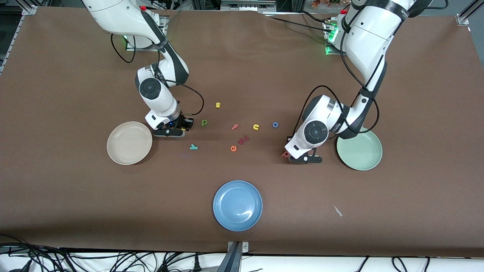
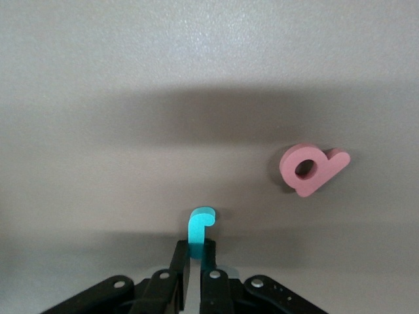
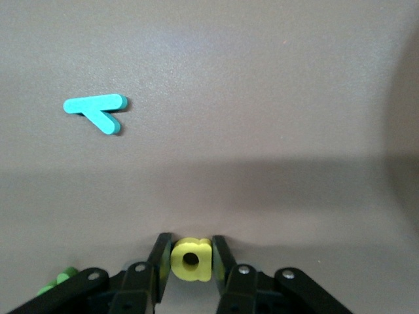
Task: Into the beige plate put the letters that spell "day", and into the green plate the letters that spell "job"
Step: 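Close the left gripper on the cyan letter while the right gripper grasps, then drop the yellow a on the beige plate while the left gripper drops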
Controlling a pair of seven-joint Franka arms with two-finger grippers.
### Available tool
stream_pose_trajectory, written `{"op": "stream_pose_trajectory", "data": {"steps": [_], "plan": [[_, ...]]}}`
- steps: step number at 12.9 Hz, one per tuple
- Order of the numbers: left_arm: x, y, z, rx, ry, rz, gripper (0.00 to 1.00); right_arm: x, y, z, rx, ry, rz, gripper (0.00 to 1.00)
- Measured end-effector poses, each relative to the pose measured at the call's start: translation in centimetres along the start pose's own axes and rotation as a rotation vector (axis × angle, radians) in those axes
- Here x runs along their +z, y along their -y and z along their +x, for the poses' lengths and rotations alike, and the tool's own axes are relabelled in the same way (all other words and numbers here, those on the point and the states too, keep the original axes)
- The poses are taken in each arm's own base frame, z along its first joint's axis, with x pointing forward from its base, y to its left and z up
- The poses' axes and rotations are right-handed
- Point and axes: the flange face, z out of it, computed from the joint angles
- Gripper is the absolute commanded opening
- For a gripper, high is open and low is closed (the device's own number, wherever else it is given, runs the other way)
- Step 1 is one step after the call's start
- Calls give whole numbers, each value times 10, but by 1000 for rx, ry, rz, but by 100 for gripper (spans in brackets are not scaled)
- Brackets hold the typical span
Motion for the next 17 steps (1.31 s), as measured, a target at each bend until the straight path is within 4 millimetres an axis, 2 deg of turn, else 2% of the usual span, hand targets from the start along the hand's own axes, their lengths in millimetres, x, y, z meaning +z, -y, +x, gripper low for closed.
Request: {"op": "stream_pose_trajectory", "data": {"steps": [3, 5, 6, 9, 11, 14, 15, 16, 17], "plan": [[-16, 5, 3, -9, -21, -7, 0, -3, 2, 0, -2, -4, 3, 26], [-41, 17, 4, -26, -26, 0, 0, -2, 2, 0, -3, -3, 3, 24], [-58, 31, 6, -35, -29, 1, 0, -2, 2, 0, -3, -3, 3, 23], [-102, 100, 13, -61, -23, -3, 0, -4, 3, 2, -3, 8, -3, 21], [-117, 162, 18, -60, -3, -10, 0, -19, 5, 18, -1, 54, -30, 16], [-111, 258, 22, -50, 28, -38, 0, -48, -10, 49, -63, 58, -48, 16], [-101, 279, 21, -54, 46, -46, 0, -53, -23, 56, -87, 55, -57, 16], [-86, 287, 20, -60, 68, -51, 0, -56, -37, 62, -110, 57, -67, 16], [-70, 286, 21, -58, 87, -54, 0, -56, -50, 67, -138, 59, -76, 16]]}}
